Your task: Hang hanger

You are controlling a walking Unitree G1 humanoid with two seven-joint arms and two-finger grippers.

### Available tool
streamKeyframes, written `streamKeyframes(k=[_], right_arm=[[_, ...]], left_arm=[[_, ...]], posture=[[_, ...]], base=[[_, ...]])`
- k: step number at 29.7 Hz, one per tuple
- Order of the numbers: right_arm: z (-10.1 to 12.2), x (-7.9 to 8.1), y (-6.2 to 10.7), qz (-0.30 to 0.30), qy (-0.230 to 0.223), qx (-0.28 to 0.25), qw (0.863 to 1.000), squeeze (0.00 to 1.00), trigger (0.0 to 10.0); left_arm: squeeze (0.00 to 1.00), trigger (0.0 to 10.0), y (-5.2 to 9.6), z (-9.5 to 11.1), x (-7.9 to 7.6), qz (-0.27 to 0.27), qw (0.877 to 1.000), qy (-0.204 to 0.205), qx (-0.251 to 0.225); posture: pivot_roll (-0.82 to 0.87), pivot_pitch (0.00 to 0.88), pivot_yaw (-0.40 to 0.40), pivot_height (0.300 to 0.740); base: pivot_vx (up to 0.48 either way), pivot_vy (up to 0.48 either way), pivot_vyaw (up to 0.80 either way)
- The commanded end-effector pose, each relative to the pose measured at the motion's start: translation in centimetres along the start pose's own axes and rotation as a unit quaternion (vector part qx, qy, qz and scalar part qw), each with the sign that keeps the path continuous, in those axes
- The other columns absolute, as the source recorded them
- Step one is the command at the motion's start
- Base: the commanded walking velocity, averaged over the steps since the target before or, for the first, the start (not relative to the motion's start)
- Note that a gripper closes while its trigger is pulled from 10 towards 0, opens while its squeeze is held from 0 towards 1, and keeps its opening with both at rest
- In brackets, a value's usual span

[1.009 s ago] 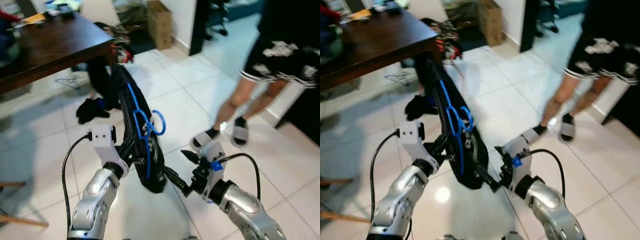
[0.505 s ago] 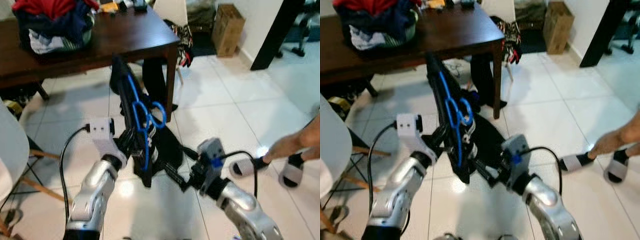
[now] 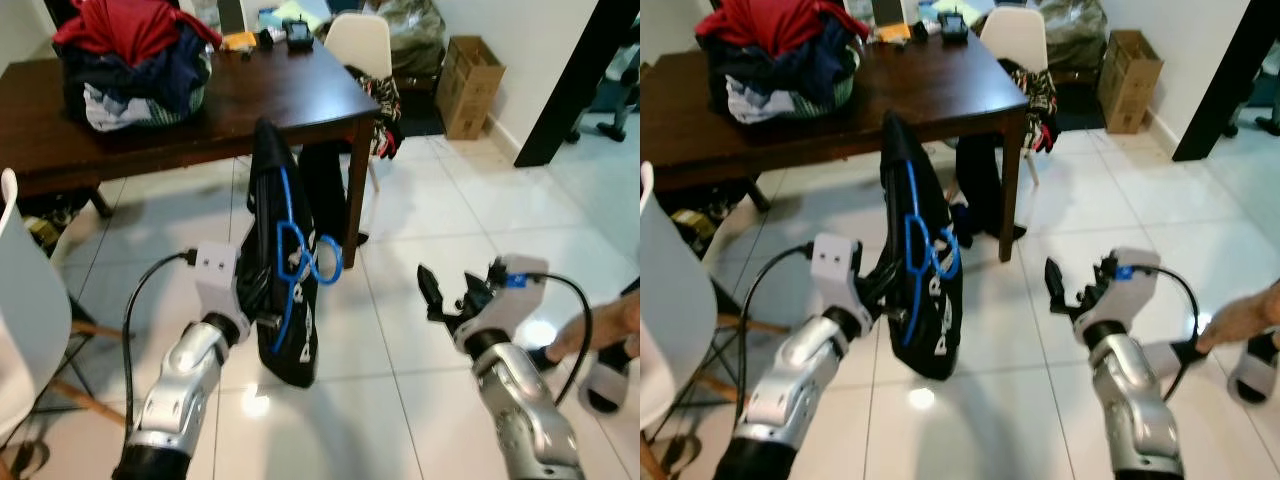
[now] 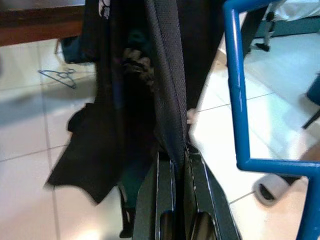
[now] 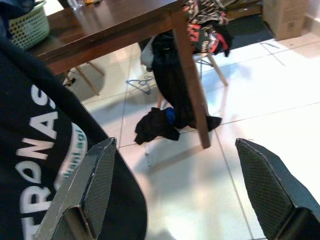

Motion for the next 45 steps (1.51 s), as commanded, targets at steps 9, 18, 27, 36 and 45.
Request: streamKeyframes(k=[9,18,27,36,45], right_arm=[[-0.5,-0.2,0.0,-0.004,-0.002,0.002,1.000,0.00,10.0],[-0.3,-0.2,-0.2,-0.011,-0.008,-0.009,1.000,0.00,10.0],[0.0,0.6,-0.2,0.013,-0.002,-0.021,1.000,0.00,10.0],[0.9,2.4,0.1,0.074,0.016,-0.048,0.996,0.00,10.0],[0.9,2.7,0.0,0.082,0.009,-0.052,0.995,0.00,10.0]], left_arm=[[0.00,10.0,0.2,-0.2,0.5,0.006,1.000,0.001,-0.006],[0.00,10.0,-0.1,-0.2,0.4,0.002,1.000,0.007,-0.010],[0.00,10.0,-0.3,0.7,0.4,0.000,1.000,0.006,-0.027],[0.00,10.0,-1.1,5.1,0.4,-0.001,0.996,-0.003,-0.089],[0.00,10.0,-1.6,8.3,-0.3,-0.009,0.991,-0.004,-0.131]], posture=[[0.02,0.136,0.031,0.740],[0.02,0.141,0.035,0.740],[0.02,0.144,0.033,0.740],[0.03,0.145,0.033,0.740],[0.03,0.144,0.033,0.740]], base=[[0.378,0.000,0.00],[0.472,0.000,-0.53],[0.480,0.000,0.00],[0.480,0.000,0.36],[0.480,0.000,0.79]])
Point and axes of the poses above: a point about 5 cm out from each wrist's last joint towards the gripper, its own y axis pointing back from the gripper into the wrist, its own z axis along the axis of the wrist's last joint, x = y × z, the point moved 5 cm from there along -y, pointing out of the wrist towards the gripper, and after that the axes turned 14 degrees about y, right-handed, at the moved point
